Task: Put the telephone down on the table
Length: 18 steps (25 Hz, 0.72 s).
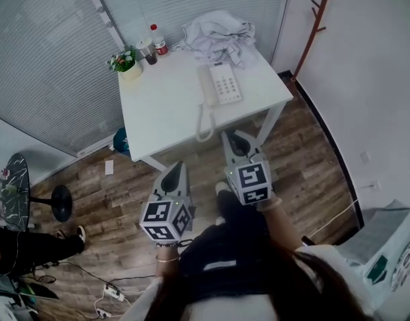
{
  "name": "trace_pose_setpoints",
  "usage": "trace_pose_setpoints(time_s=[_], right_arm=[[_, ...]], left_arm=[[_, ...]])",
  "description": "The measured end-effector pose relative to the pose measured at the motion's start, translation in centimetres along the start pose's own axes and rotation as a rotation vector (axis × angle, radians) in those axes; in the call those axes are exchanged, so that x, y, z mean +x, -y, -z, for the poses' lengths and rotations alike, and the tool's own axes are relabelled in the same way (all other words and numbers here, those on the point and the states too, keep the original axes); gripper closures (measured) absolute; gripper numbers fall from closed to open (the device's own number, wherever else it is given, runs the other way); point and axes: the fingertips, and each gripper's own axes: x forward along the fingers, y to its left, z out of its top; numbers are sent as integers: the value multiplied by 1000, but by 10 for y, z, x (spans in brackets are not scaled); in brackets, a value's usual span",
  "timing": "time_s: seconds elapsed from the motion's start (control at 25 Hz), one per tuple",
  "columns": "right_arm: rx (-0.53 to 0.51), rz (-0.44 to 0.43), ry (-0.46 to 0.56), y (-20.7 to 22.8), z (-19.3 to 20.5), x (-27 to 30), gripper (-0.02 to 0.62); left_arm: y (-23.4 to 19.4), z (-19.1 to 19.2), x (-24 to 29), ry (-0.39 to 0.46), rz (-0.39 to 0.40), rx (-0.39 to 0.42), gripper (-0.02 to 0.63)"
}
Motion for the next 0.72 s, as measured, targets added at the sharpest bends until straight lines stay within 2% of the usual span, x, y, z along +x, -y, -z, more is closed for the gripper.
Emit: trace_pose_setpoints(time_s=[0.32, 0.72], right_arm=[[18, 7, -29, 22, 0, 48, 595], [-9, 15, -55, 38, 4, 95, 594]], left_arm=[[-13, -14, 36, -8, -15, 0, 607], [-34, -20, 69, -48, -39, -8, 607]])
